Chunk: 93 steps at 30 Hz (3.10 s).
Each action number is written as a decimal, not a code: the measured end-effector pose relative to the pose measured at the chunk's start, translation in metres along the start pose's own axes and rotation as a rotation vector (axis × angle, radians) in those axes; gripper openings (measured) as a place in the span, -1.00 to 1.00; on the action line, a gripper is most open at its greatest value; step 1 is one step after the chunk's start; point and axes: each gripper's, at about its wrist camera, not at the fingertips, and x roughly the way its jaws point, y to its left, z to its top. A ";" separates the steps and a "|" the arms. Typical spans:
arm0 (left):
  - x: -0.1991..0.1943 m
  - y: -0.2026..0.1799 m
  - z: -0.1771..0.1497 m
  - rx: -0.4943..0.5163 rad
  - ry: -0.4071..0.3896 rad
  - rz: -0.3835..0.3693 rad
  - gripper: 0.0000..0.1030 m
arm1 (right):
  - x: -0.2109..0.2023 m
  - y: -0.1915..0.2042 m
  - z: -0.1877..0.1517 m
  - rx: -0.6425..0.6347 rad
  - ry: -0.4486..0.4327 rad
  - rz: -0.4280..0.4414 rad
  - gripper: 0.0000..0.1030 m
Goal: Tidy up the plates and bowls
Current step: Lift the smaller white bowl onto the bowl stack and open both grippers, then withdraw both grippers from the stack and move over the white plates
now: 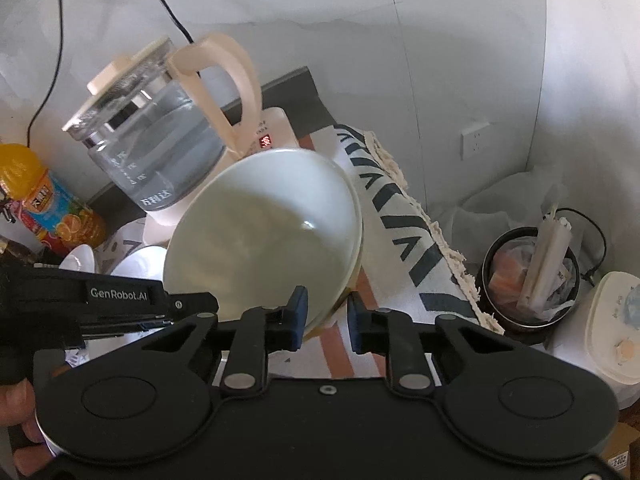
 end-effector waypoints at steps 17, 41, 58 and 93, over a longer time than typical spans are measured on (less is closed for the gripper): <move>-0.056 0.003 -0.012 0.080 -0.027 -0.032 -0.75 | -0.053 0.029 -0.024 0.063 -0.072 -0.027 -0.61; -0.139 0.055 -0.052 0.137 -0.047 -0.088 -0.74 | -0.116 0.095 -0.076 0.072 -0.149 -0.036 -0.61; -0.152 0.094 -0.091 0.146 0.008 -0.087 -0.74 | -0.124 0.123 -0.130 0.084 -0.119 -0.060 -0.60; -0.160 0.131 -0.100 0.120 0.076 -0.058 -0.65 | -0.095 0.132 -0.155 0.090 -0.030 -0.094 -0.64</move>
